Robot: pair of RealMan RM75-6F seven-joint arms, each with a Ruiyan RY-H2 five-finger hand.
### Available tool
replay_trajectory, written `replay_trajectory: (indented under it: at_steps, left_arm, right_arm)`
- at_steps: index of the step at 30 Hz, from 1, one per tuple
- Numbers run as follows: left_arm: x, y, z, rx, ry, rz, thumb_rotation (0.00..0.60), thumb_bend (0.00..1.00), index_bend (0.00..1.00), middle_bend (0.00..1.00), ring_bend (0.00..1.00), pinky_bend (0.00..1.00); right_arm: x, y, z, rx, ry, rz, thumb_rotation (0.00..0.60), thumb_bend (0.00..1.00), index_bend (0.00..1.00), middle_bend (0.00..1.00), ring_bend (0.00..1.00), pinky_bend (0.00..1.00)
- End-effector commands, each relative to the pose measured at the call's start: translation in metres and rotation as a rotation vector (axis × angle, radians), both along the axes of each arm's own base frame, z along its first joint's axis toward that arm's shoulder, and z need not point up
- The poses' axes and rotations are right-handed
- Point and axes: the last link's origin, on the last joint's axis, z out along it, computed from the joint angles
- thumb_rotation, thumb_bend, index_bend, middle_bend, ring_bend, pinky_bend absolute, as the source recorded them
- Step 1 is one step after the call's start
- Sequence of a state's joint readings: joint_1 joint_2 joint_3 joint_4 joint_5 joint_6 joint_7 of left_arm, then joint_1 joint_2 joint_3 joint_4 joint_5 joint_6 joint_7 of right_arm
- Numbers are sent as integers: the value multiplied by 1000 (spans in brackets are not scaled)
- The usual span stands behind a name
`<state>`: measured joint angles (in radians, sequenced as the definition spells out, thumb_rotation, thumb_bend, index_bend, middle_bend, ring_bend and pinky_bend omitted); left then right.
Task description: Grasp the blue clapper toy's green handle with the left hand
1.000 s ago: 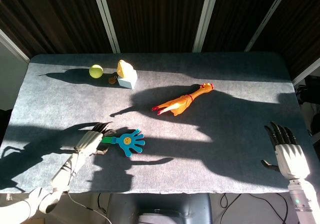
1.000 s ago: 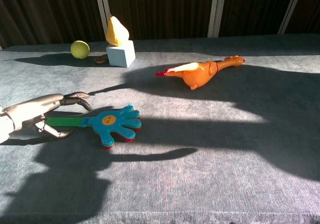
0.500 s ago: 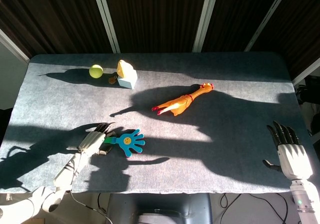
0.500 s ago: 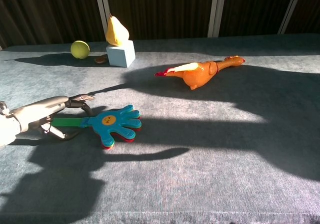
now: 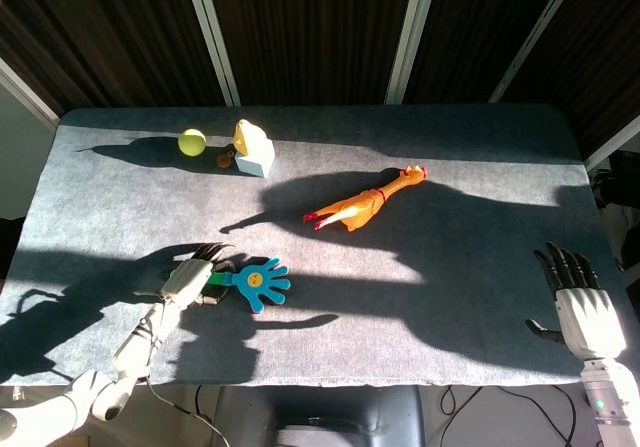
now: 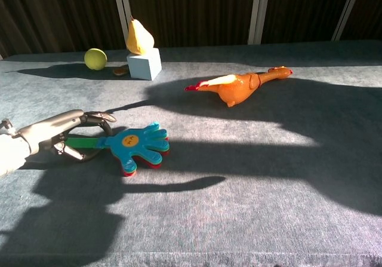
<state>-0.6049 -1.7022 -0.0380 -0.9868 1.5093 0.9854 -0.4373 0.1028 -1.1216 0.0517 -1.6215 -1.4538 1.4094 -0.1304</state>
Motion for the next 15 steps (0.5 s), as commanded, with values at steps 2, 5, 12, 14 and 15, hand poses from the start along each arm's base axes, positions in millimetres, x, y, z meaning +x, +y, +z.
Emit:
replay_trajectory:
  at_steps: [2, 5, 12, 14, 15]
  left_arm:
    - [1, -3, 2, 14, -85, 4, 600, 505, 736, 178, 0, 0]
    - [3, -3, 7, 28, -171, 9, 600, 514, 739, 243, 4, 0]
    - [4, -3, 23, 66, -408, 50, 600, 560, 742, 628, 298, 268]
    - [7, -1, 35, 83, -537, 61, 600, 575, 741, 692, 386, 459]
    - [9, 0, 42, 89, -605, 69, 600, 579, 741, 701, 409, 512]
  right_arm:
    - [0, 0, 0, 1, 0, 1, 600, 192, 0, 0, 0, 0]
    - [0, 0, -1, 5, 1, 1, 600, 192, 0, 0, 0, 0]
    - [0, 0, -2, 8, 1, 0, 600, 193, 0, 0, 0, 0]
    - [0, 0, -3, 14, 2, -1, 600, 193, 0, 0, 0, 0]
    - [0, 0, -3, 17, 3, -2, 600, 193, 0, 0, 0, 0]
